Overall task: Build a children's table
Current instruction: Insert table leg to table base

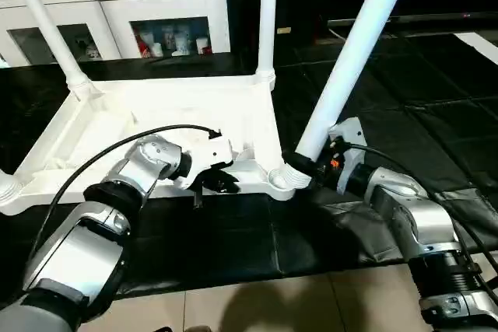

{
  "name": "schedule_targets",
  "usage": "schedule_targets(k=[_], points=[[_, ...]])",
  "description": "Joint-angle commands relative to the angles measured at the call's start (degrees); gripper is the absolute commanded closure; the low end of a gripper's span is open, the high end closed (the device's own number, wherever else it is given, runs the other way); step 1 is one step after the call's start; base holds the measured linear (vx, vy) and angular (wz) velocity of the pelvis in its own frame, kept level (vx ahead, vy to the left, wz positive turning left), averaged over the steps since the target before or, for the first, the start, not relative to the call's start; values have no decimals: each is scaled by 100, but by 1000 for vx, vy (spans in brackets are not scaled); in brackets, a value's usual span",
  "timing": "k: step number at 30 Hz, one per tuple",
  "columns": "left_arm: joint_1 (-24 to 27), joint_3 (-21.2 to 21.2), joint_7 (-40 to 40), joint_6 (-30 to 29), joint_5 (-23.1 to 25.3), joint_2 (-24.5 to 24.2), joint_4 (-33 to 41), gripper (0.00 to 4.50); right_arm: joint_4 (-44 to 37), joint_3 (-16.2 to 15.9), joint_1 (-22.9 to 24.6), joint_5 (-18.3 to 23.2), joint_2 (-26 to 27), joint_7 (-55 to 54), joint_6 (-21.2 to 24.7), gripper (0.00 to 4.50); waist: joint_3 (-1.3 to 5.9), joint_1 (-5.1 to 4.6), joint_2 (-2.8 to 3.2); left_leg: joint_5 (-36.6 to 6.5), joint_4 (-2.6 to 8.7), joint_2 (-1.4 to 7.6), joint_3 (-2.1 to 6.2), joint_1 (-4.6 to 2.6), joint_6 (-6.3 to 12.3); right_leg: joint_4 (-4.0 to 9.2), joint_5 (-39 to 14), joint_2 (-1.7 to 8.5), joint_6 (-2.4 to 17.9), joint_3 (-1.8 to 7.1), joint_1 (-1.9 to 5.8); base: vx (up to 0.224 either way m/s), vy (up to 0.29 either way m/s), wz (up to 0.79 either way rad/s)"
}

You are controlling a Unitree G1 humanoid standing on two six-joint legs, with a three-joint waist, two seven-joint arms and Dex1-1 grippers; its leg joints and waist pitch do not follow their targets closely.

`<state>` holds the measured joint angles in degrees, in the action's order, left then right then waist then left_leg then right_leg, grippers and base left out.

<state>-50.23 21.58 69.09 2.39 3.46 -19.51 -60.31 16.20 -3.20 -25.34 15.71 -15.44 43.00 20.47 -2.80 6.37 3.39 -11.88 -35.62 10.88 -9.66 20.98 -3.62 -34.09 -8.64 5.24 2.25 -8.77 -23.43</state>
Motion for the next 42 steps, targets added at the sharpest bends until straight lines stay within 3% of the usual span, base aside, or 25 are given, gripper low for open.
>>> schedule_targets(k=[1,5,7,8,11,17,19,21,27,34,42], points=[[-106,-247,-114,-337,-285,80,36,450,45,-133,-91,-47,27,60,48,259,449,18,-30,-759,416,238,92,-25,272,465,-1846,462,677,365,393,0,0,0],[76,-394,-395,-875,-416,334,375,450,372,-164,-312,-211,113,-116,-35,259,470,8,-58,-621,409,256,96,5,323,393,-1456,480,881,381,415,0,0,0],[202,-333,-647,-717,-266,378,456,450,465,-190,-358,-233,133,-86,-94,259,463,1,-52,-652,401,241,89,3,344,419,-1537,478,856,374,413,0,0,0],[284,-289,-677,-597,-173,376,521,450,518,-203,-379,-256,140,-87,-131,259,452,2,-86,-655,409,229,86,6,373,442,-1690,469,770,366,418,0,0,0],[400,-279,-731,-486,-63,375,644,450,659,-200,-433,-330,146,-168,-206,259,447,-9,-67,-680,414,235,83,-13,373,475,-1873,462,651,367,399,0,0,0],[517,-380,-708,-245,-170,292,910,450,890,-81,-469,-393,86,-190,-605,259,443,-28,-71,-751,425,241,88,-16,326,488,-2020,474,569,370,388,0,0,0],[545,-386,-640,-266,-171,269,940,450,884,-106,-450,-444,44,-224,-539,259,451,-28,-44,-668,424,250,97,-8,358,449,-1792,455,635,376,391,0,0,0],[570,-382,-591,-260,-149,249,952,450,924,-111,-441,-482,32,-286,-562,259,451,-49,-61,-666,426,249,95,-5,364,432,-1648,454,702,380,395,0,0,0],[612,-457,-482,-373,-212,237,992,450,936,-166,-396,-429,-60,-67,-433,259,432,-91,-65,-776,424,233,83,-10,380,475,-1892,453,676,369,400,0,0,0],[586,-612,-413,-533,-397,276,1046,450,964,-111,-361,-336,-114,51,-271,259,441,-84,-67,-683,416,236,82,-3,432,460,-1804,452,712,372,397,0,0,0],[656,-430,-508,-300,-117,259,1174,450,1264,39,-400,-179,59,43,-429,259,434,-106,-66,-766,425,241,83,-5,413,469,-1810,458,741,371,396,0,0,0]])
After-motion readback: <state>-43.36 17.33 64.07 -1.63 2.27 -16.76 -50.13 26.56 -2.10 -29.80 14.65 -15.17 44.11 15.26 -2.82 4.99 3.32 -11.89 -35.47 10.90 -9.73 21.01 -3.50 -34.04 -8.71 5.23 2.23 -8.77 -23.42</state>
